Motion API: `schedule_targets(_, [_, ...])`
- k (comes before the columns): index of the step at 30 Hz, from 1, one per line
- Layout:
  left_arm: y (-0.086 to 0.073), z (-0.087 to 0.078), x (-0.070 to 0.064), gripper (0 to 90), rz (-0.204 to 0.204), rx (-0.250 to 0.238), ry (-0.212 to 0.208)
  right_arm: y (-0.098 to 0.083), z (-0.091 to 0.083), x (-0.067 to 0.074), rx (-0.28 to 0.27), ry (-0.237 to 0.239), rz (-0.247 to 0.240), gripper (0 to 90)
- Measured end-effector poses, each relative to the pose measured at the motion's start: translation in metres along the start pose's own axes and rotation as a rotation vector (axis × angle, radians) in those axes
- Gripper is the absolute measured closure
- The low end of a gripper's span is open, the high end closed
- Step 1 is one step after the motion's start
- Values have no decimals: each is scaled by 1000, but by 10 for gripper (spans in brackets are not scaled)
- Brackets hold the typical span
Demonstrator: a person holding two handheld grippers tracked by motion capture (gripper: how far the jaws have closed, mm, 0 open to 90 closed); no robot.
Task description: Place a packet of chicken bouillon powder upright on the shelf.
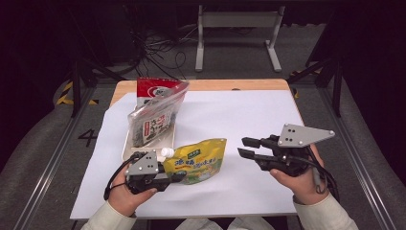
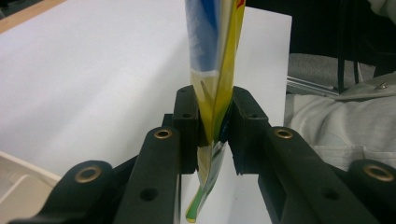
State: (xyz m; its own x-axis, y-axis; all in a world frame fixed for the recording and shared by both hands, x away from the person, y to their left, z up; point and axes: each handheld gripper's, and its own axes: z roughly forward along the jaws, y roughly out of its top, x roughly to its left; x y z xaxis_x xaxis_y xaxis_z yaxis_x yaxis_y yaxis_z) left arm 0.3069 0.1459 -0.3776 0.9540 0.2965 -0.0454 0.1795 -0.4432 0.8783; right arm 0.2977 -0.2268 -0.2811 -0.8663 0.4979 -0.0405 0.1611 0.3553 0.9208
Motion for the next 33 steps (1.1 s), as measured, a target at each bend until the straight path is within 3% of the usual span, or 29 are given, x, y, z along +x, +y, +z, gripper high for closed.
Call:
schedule_targets(10, [7, -21, 4, 749, 1, -28, 28, -31, -11, -18, 38, -43, 65, 621])
schedule_targets(15, [11, -26, 5, 750, -2, -14, 59, -42, -16, -26, 40, -59, 84, 601])
schedule_targets(21, [16, -33, 5, 750, -14, -11, 67, -55, -18, -38, 53, -78, 109, 573])
schedule_targets(33, [23, -53, 10, 750, -17, -32, 106, -71, -23, -53, 57, -107, 143, 546])
